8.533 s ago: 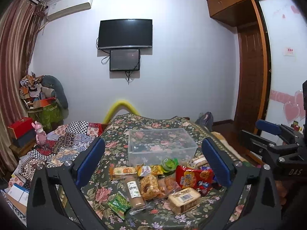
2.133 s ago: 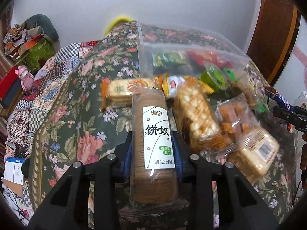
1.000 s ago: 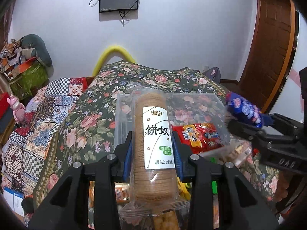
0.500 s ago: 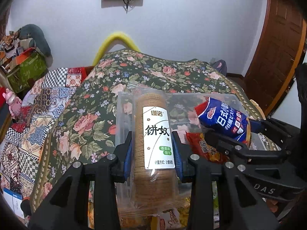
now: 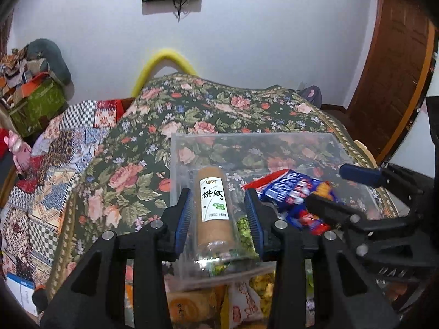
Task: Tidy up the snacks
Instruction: 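Place the cookie roll in the box with the left tool while the right drops the blue bag in, then grasp the puffed snack bag with the left tool while the right tool grasps the green-edged pastry bag, then drop the puffed snack bag into the box with the left tool while the right drops the pastry bag in, then grasp the rice cake pack with the left tool while the right tool grasps the wafer roll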
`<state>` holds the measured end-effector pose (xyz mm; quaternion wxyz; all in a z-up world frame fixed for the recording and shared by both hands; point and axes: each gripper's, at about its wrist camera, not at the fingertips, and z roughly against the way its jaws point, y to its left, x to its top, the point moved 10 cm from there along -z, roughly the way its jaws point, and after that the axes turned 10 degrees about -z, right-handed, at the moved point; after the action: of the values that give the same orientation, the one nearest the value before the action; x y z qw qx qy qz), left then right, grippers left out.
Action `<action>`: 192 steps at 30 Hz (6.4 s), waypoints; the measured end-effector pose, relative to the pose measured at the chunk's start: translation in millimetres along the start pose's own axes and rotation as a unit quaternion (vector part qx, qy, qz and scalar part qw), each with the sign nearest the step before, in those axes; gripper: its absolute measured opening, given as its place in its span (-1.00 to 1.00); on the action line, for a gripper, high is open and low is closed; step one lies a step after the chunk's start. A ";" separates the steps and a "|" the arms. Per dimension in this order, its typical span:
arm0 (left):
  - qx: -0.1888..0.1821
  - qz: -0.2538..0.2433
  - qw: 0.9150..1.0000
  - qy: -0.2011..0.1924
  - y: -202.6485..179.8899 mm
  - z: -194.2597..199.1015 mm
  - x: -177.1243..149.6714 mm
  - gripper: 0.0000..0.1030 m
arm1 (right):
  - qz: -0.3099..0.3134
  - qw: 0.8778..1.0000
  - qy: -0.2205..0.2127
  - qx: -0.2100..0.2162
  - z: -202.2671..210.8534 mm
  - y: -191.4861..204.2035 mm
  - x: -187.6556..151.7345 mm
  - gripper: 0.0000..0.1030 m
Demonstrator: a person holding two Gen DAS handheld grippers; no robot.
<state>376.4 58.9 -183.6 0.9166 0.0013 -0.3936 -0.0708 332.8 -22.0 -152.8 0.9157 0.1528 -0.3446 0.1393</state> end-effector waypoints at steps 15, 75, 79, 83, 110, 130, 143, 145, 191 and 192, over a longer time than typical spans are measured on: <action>0.000 -0.006 1.000 0.028 20.7 44.4 -66.6 0.15 | 0.000 0.999 -0.035 -0.030 62.9 -54.0 -28.9 0.52; -0.063 0.010 0.998 -0.018 -48.2 84.5 -57.2 -0.35 | -0.011 0.999 -0.044 0.018 77.5 -36.5 -65.9 -0.05; -0.057 0.006 0.998 -0.030 -48.0 80.5 -35.0 -0.35 | -0.011 0.998 -0.058 0.015 78.3 -35.9 -49.4 -0.05; -0.052 0.006 0.998 -0.036 -45.5 70.7 -17.8 -0.35 | -0.009 0.998 -0.066 0.007 72.7 -36.1 -33.1 -0.05; -0.043 0.030 0.998 0.029 -30.8 -32.5 -0.6 -0.35 | -0.061 0.998 0.014 -0.015 -21.6 -49.4 -12.3 -0.02; -0.031 -0.013 0.999 -0.010 -8.4 53.4 -19.5 0.28 | -0.062 0.997 -0.044 -0.028 59.8 -83.3 -23.5 0.47; -0.013 -0.009 0.997 0.075 29.2 1.7 -92.7 0.36 | -0.120 0.989 0.031 -0.076 43.5 -152.1 -97.4 0.51; -0.016 -0.012 0.997 0.078 29.2 -5.8 -94.3 0.36 | -0.125 0.989 0.035 -0.074 38.0 -154.4 -98.2 0.51; -0.026 -0.071 0.990 0.117 -3.3 24.0 -172.9 0.77 | -0.007 0.993 0.119 -0.022 -5.9 -96.1 -132.2 0.60; -0.026 -0.066 0.990 0.119 -3.9 20.8 -173.8 0.71 | -0.012 0.993 0.120 -0.019 -3.8 -96.1 -133.9 0.56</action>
<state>242.6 78.9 -294.8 0.9501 0.0118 -0.2785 -0.1402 272.7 -128.5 -263.5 0.9548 0.1215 -0.2333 0.1385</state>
